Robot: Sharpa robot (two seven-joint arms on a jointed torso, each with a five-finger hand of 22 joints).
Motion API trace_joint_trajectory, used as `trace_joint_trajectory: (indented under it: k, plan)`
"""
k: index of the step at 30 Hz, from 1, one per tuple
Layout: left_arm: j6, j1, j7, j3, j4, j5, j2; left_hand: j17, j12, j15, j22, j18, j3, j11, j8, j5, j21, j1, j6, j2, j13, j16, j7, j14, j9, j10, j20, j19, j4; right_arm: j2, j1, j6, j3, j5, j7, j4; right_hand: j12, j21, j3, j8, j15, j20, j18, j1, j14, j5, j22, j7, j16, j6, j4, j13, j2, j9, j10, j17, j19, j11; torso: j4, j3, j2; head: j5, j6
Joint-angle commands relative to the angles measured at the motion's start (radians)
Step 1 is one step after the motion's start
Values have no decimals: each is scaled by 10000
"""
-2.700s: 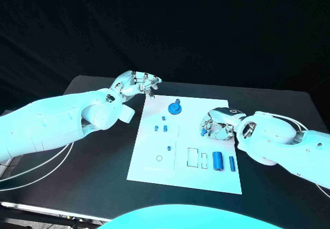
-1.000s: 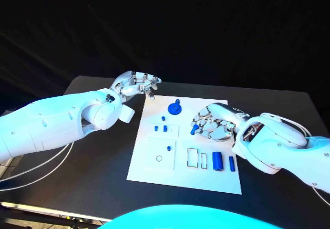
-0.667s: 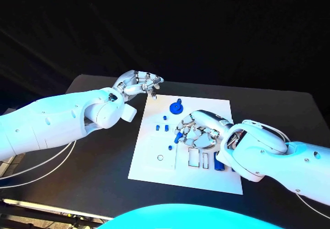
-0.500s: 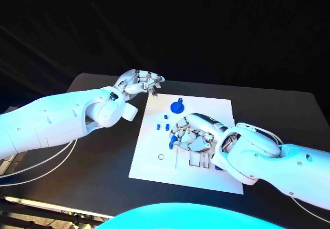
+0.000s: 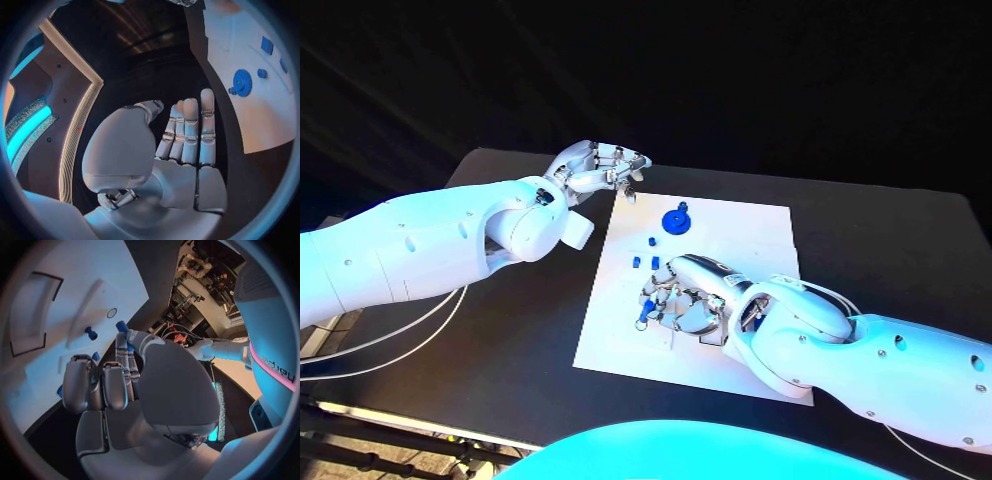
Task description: Assemble the parts on the task board
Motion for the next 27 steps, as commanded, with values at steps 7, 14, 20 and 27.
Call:
trace_joint_trajectory:
  k: [7, 14, 20, 27]
  plan:
    - [156, 2, 50, 5, 18, 34, 27, 14, 40, 0, -21, 142, -63, -7, -22, 29, -41, -28, -67, 23, -16, -40, 9, -91, 1, -83, 19, 70, -24, 313, -208, -58, -30, -771, -289, -278, -57, -79, 41, 277, -67, 4, -88, -115, 359, 44, 383, 26, -7, 49, -32, 22, 5, 585, 80, -47, 10, 30, -11, 5, 3, 23, -37]
    - [164, 3, 46, 5, 18, 34, 24, 14, 40, 0, -21, 142, -63, -7, -22, 29, -41, -28, -67, 23, -16, -40, 9, -91, 1, -83, 19, 70, -24, 414, -288, -47, -38, -887, -433, -371, -64, -79, 52, 282, -67, 5, -89, -113, 360, 46, 384, 22, -4, 48, -50, 24, 4, 590, 83, -42, 10, 26, -9, 6, 2, 38, -54]
    - [173, 3, 40, 5, 19, 34, 24, 14, 40, 0, -21, 142, -63, -7, -22, 29, -41, -28, -67, 23, -16, -40, 9, -91, 1, -83, 19, 70, -24, 459, -337, 75, -47, -941, -469, -442, -71, -79, 60, 285, -68, 5, -89, -111, 360, 47, 386, 21, -1, 46, -67, 26, 0, 595, 85, -37, 11, 24, -10, 3, -1, 44, -66]
    - [175, 3, 36, 5, 18, 34, 20, 14, 40, 0, -21, 142, -63, -7, -22, 29, -41, -28, -67, 23, -16, -40, 9, -91, 1, -83, 19, 70, -24, 494, -373, 149, -52, -1056, -540, -520, -79, -85, 69, 288, -69, 5, -87, -114, 357, 47, 383, 22, -9, 43, -84, 29, -4, 599, 87, -54, 8, 25, -9, 4, -4, 59, -86]
